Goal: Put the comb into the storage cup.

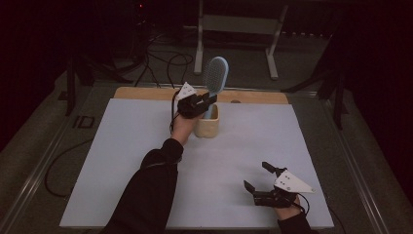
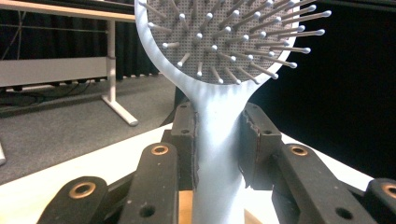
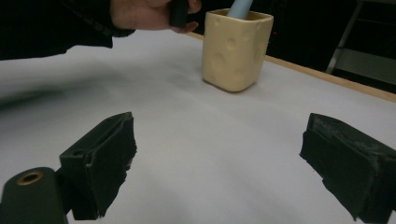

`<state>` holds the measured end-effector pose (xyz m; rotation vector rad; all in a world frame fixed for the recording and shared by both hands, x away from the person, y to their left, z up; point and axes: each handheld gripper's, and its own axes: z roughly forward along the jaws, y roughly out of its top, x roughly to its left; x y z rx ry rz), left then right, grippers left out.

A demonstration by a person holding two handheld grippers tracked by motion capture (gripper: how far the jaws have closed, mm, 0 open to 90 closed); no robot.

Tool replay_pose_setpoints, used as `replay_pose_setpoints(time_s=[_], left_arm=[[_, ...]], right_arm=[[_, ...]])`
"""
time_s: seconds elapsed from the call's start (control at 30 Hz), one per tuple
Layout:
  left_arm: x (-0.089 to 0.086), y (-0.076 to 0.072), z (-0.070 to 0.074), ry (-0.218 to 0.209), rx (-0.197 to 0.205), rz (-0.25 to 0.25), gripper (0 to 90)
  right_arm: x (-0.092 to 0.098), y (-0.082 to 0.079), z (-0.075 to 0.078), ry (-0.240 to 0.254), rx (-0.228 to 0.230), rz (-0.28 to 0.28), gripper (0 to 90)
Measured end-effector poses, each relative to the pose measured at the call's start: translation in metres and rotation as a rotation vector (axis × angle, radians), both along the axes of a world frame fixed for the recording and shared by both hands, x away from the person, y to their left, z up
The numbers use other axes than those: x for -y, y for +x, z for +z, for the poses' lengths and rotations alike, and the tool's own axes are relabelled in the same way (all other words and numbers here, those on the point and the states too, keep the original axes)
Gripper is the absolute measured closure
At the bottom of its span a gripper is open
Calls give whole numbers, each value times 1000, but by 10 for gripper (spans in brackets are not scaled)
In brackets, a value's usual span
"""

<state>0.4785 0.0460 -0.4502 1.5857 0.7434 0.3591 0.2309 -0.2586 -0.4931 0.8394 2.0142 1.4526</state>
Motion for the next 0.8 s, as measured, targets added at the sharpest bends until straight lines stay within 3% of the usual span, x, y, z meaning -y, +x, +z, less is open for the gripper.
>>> replay_pose_setpoints(time_s=[0.37,0.43,0.53,0.6,0.67,0.77,0.8], left_arm=[[-2,-10,-14,1,44,6,696],[-2,-12,-15,16,56,4,694],[-2,-15,-16,72,76,12,688],[-1,-16,-18,75,73,5,679],[1,-16,-19,97,62,6,562],[3,-16,-19,128,22,7,263],[4,-16,-19,150,37,4,156]], right_arm=[[0,0,0,-2,2,2,96],[0,0,-1,-1,1,2,96],[0,0,-1,-1,-2,3,96],[-1,0,-1,-1,-3,2,96],[-1,1,-1,-2,-3,3,96],[-1,1,-1,-3,-2,3,96],[-1,1,-1,-4,-3,3,96]])
